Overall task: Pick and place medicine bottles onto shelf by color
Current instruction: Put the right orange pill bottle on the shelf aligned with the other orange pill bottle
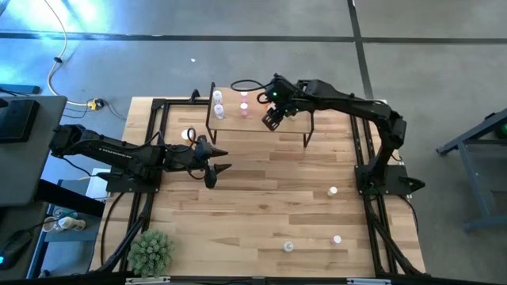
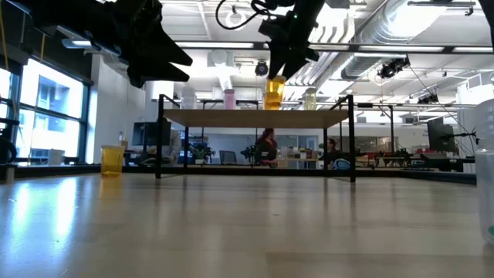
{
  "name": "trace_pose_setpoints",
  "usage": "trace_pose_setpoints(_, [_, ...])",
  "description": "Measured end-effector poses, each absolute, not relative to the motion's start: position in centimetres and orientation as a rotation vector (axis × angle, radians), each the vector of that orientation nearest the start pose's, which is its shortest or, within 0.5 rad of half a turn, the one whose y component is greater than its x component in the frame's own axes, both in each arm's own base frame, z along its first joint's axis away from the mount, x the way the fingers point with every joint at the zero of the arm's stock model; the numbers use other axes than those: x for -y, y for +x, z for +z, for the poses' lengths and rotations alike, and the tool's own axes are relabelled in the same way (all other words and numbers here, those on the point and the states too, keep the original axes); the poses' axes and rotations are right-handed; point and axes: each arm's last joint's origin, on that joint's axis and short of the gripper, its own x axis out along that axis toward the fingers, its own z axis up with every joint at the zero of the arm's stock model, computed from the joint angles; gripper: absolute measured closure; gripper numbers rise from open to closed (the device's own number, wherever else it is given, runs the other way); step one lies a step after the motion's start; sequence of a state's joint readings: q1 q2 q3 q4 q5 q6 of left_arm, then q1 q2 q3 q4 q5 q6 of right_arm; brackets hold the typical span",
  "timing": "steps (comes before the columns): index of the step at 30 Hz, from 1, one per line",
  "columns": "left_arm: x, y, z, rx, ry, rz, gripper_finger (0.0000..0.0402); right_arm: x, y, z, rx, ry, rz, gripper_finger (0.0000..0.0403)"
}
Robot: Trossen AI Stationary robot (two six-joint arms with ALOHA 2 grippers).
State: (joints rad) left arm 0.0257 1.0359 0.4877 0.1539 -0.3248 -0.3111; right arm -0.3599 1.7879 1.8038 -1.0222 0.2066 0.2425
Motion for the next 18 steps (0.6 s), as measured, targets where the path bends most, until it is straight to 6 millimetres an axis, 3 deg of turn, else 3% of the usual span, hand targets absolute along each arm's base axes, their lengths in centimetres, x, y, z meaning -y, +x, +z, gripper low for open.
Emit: trace_pose_setpoints(18, [-1.5,21.3,21.7,-0.336,-0.245,0.404,0.017,14.3,35.6,33.3,-0.958,0.27,-0.608,0.0207])
